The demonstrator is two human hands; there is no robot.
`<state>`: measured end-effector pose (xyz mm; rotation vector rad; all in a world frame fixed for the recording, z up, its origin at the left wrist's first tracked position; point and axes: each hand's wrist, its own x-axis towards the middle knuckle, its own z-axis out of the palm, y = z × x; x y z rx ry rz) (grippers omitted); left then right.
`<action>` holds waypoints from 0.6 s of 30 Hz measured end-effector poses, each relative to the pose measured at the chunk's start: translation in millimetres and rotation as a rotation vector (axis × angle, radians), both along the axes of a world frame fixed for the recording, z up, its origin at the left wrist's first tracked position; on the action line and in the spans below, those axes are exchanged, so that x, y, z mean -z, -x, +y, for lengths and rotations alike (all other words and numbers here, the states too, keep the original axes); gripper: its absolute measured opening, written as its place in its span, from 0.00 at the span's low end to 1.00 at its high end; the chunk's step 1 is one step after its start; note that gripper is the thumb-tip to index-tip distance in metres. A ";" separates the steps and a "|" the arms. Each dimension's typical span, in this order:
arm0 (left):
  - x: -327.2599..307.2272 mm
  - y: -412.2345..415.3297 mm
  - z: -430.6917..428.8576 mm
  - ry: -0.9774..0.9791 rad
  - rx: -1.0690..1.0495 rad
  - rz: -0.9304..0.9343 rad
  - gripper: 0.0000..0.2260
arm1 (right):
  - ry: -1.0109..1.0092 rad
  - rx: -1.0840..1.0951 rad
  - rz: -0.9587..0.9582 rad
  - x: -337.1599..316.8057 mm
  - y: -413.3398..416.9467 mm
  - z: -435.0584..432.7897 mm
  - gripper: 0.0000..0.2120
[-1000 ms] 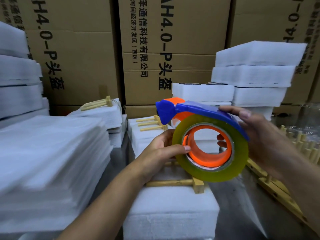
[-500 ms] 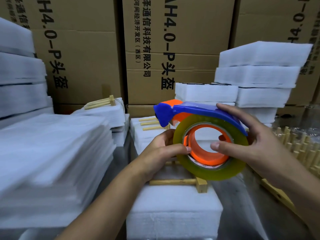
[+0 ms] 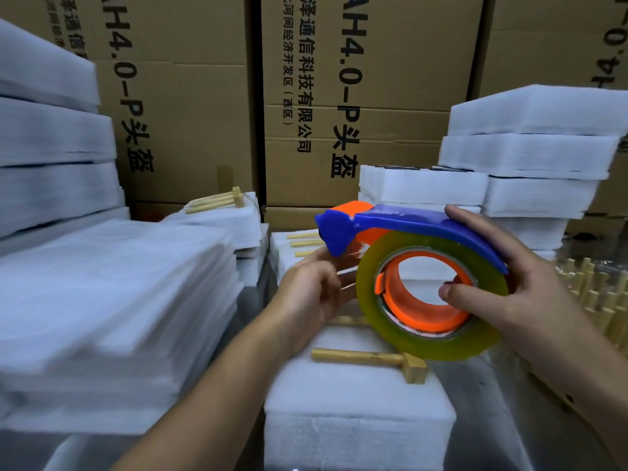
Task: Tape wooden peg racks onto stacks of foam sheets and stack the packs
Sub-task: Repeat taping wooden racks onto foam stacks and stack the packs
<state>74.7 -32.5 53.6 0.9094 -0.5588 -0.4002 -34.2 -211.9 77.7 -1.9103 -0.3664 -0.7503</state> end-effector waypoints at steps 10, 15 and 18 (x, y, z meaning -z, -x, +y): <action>-18.8 -4.3 22.1 -0.042 -0.040 0.304 0.20 | -0.033 -0.035 -0.054 3.6 -2.1 -0.8 0.37; -19.6 -2.9 21.2 -0.010 -0.082 0.429 0.11 | -0.047 -0.062 -0.048 2.8 -1.1 1.5 0.37; -20.8 -1.7 23.3 -0.028 -0.052 0.455 0.12 | -0.050 -0.074 -0.039 2.5 -1.6 1.3 0.37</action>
